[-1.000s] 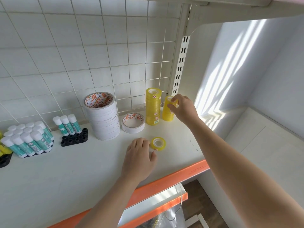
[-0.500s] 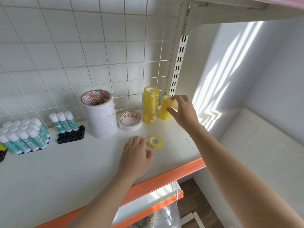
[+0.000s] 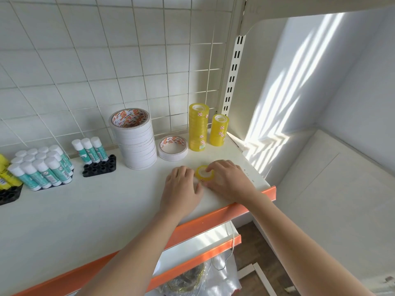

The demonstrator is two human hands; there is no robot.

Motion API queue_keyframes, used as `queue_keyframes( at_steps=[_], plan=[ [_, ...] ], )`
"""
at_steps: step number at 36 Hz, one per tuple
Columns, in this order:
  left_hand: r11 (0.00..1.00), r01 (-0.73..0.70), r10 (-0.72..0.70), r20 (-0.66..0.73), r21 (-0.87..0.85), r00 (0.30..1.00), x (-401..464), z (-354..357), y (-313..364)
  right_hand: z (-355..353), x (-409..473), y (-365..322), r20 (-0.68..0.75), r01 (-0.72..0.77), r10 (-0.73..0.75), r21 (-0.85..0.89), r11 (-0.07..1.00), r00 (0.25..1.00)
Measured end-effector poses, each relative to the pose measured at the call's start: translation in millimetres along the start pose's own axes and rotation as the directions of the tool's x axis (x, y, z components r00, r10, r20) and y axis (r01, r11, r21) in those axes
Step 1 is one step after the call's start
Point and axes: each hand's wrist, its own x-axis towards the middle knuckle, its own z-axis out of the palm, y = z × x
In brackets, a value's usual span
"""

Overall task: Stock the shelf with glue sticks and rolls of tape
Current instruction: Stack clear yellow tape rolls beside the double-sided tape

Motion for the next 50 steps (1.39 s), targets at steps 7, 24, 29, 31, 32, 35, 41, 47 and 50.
queue_keyframes(
  at_steps=[7,24,29,31,32,35,41,47,50],
  plan=[
    [1.000,-0.005,0.005,0.007,0.001,1.000,-1,0,0,-4,6,6,-0.039,0.010,-0.011,-0.001,1.000,0.999],
    [1.000,-0.018,0.018,0.006,-0.021,1.000,0,2,-1,-66,84,22,-0.441,-0.104,0.109,0.036,0.994,0.891],
    [1.000,-0.014,0.014,0.002,-0.014,1.000,0,1,0,-65,95,25,-0.394,-0.139,0.150,0.056,0.989,0.907],
    [1.000,-0.015,0.015,0.001,-0.016,1.000,0,0,0,-65,97,26,-0.378,-0.149,0.157,0.051,0.988,0.912],
    [1.000,-0.015,0.015,-0.001,-0.016,1.000,0,0,0,-65,99,25,-0.374,-0.150,0.157,0.047,0.988,0.914],
    [1.000,-0.014,0.014,-0.007,-0.010,1.000,-1,0,1,-64,102,24,-0.344,-0.162,0.160,0.024,0.986,0.925],
    [1.000,-0.010,0.010,0.012,-0.019,1.000,-1,0,1,-61,109,24,-0.290,-0.212,0.209,0.023,0.977,0.934],
    [1.000,0.006,-0.005,0.038,-0.020,0.999,-2,0,0,-62,111,24,-0.274,-0.226,0.225,0.029,0.974,0.935],
    [1.000,0.000,0.001,0.045,-0.013,0.999,-1,0,1,-63,112,23,-0.261,-0.232,0.229,0.020,0.973,0.938]
  ],
)
